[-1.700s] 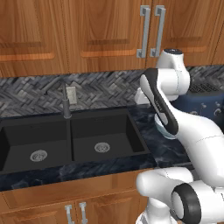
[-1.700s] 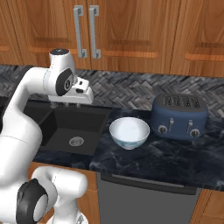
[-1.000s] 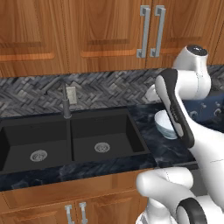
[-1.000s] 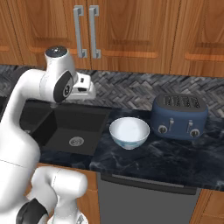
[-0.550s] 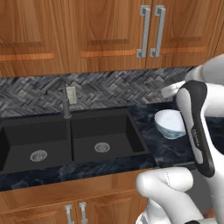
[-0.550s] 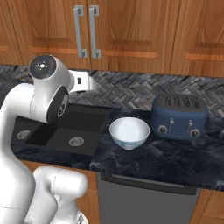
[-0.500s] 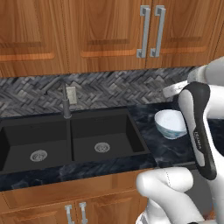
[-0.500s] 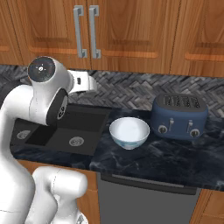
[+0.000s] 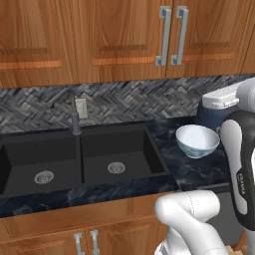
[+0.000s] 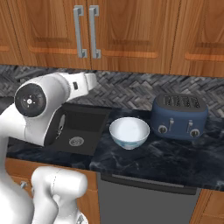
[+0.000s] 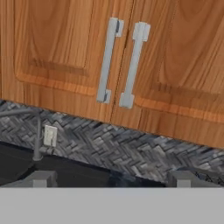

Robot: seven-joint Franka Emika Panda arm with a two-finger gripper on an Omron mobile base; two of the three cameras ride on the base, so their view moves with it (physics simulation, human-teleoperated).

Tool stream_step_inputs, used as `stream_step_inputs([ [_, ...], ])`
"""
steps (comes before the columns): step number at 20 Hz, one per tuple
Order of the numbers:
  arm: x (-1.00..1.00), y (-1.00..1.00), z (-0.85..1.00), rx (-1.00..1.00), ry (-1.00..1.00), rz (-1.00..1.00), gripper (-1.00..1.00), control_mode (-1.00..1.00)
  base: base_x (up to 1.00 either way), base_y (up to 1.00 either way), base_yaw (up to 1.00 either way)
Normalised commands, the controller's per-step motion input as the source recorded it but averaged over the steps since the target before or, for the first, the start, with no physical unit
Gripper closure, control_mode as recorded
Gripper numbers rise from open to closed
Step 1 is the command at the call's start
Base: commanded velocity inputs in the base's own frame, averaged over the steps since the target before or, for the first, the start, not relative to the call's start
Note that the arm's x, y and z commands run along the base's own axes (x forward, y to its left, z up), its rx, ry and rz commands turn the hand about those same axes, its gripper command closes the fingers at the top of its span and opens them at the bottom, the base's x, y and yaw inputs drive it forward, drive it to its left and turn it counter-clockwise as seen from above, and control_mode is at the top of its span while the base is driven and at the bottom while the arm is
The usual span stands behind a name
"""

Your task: Open the cabinet. Pick the kiwi and kiwi from the cabinet and place them into the bowl. Then close the cabinet.

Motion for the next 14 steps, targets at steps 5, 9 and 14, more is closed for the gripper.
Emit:
stream_step_inputs([
  [5, -0.15, 0.00, 0.10, 0.02, -0.21, 0.00, -1.00, -1.00, 0.00, 0.00, 0.00],
  [9, -0.01, 0.00, 0.00, 0.04, -0.18, 0.00, -1.00, -1.00, 0.00, 0.00, 0.00],
  [14, 0.00, 0.00, 0.27, 0.02, -0.13, 0.00, -1.00, -1.00, 0.00, 0.00, 0.00],
])
